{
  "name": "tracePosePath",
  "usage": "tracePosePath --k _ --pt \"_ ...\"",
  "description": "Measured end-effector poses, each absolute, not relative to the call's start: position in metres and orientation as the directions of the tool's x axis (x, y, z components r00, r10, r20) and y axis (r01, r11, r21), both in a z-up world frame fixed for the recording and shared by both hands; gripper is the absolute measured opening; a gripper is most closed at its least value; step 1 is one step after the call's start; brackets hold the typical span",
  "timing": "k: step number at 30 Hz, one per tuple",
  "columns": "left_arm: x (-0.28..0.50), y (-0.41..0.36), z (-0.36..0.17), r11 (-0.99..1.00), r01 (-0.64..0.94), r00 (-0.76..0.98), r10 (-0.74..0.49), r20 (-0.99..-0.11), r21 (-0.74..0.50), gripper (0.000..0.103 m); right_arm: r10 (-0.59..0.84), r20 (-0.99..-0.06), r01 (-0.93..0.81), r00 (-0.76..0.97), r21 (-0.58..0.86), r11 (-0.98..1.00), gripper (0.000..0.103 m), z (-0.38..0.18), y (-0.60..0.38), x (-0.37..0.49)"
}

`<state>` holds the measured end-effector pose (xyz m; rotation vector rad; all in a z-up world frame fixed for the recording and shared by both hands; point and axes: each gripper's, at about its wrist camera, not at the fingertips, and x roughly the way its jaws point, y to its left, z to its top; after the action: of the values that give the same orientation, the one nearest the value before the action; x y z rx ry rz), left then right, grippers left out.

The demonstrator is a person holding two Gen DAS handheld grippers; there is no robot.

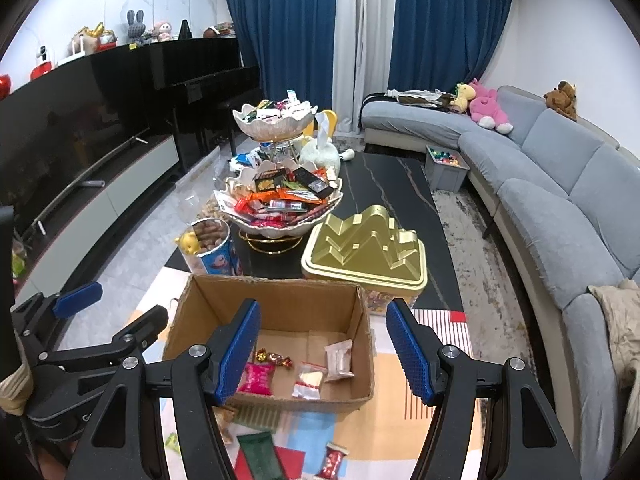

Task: Organize snacks
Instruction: 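Move both open tools back toward the snacks on the mat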

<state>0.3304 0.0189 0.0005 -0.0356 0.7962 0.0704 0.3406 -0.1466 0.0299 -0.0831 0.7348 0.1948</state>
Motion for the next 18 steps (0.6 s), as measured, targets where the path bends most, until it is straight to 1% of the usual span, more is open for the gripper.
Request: tracePosePath --k 2,6,12,16,18 --pt "0.325 0.018 0.001 0.997 -0.077 0.698 0.051 -0.714 -0.004 0.084 0.149 -0.671 -0.206 0.726 -0.006 0.978 0.066 0.031 -0.148 0.336" --pt "0.313 0.015 0.001 0.997 -0.076 0.701 0.056 -0.711 0.003 0.088 0.154 -0.67 -0.21 0.726 -0.004 0.978 0.066 0.029 -0.15 0.327" --pt "0.296 0.012 -0.002 0.997 -0.071 0.7 0.058 -0.712 0.011 0.089 0.162 -0.672 -0.219 0.722 -0.001 0.976 0.066 0.024 -0.154 0.313" --pt "0.286 0.01 -0.005 0.997 -0.077 0.7 0.068 -0.711 0.02 0.093 0.165 -0.678 -0.22 0.716 0.006 0.976 0.066 0.02 -0.156 0.307" --pt "0.281 0.01 -0.006 0.997 -0.079 0.698 0.069 -0.713 0.019 0.094 0.168 -0.681 -0.221 0.713 0.009 0.975 0.066 0.017 -0.158 0.303"
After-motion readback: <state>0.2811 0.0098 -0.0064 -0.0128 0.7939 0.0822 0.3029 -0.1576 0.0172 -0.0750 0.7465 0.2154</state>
